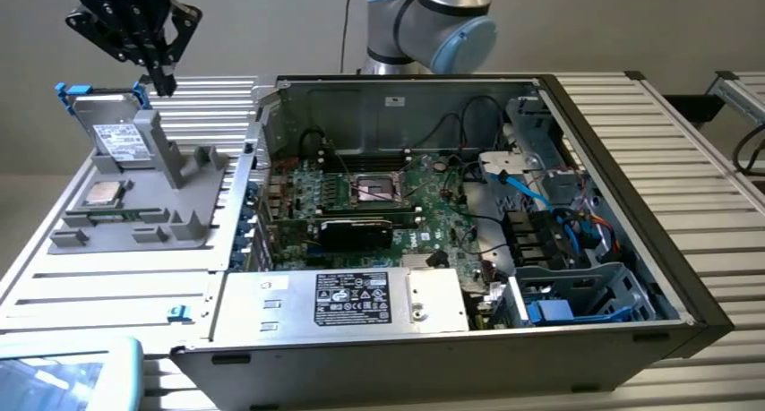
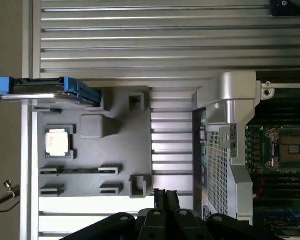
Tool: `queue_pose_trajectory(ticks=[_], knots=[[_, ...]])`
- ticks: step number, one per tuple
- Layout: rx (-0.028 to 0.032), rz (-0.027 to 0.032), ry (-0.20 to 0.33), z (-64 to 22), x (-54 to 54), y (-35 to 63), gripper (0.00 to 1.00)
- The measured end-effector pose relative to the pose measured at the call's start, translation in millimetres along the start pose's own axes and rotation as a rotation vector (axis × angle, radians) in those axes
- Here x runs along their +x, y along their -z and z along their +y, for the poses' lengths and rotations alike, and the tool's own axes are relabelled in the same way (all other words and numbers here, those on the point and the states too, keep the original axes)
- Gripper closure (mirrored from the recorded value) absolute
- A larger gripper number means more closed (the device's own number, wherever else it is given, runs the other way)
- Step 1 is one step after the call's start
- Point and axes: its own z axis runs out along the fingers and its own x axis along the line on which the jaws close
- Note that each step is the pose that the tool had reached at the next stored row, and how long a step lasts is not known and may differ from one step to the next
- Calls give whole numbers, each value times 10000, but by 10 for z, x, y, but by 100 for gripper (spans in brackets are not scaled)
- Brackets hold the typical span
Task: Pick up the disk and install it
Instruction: 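Reach for the disk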
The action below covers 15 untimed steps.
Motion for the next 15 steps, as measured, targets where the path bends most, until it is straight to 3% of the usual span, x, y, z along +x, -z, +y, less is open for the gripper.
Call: queue_pose_trajectory(ticks=[8, 15], knots=[[0, 0, 0, 109, 355, -5, 89], [0, 0, 0, 254, 636, -14, 89]])
